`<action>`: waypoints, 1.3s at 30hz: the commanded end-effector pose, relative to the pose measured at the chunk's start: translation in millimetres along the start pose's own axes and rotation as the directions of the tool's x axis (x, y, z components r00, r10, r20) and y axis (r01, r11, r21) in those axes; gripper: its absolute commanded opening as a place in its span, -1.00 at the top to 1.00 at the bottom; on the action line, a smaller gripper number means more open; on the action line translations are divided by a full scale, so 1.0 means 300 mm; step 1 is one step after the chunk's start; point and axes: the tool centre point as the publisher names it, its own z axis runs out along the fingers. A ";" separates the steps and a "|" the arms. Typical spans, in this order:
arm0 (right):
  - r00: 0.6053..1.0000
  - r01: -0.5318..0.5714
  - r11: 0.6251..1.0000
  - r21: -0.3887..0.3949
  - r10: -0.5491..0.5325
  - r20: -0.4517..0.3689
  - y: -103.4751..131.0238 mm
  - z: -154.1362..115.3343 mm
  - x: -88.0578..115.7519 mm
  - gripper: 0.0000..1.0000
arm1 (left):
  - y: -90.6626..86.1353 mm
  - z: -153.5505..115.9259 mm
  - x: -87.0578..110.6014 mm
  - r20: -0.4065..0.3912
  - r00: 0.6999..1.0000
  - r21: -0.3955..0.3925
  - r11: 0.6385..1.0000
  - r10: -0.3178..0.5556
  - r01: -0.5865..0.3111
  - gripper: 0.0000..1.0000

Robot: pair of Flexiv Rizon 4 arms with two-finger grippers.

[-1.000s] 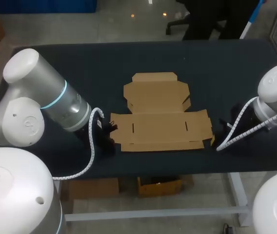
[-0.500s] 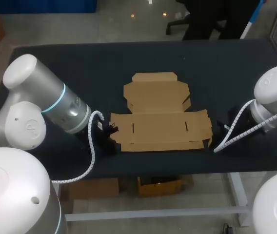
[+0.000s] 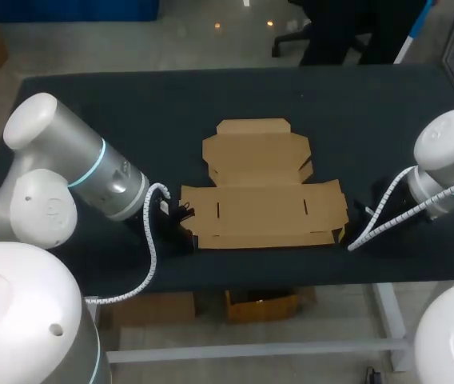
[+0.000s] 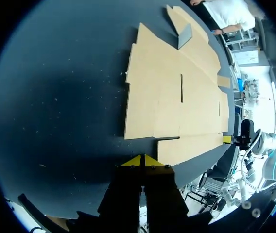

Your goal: Assemble the packaging by folding the flat box into shape, placing the metal phone stand inside, and closing the box properly

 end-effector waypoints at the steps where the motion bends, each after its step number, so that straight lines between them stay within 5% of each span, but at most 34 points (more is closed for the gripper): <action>1: 1.000 0.001 1.000 0.005 -0.001 -0.025 0.004 0.007 -0.013 1.00 | 0.000 0.009 -0.004 -0.006 1.000 0.001 1.000 0.003 -0.003 1.00; 39: 0.994 0.020 0.999 -0.028 -0.023 -0.105 -0.006 0.006 0.033 1.00 | -0.015 0.014 0.017 -0.045 0.998 -0.003 0.999 0.036 -0.036 1.00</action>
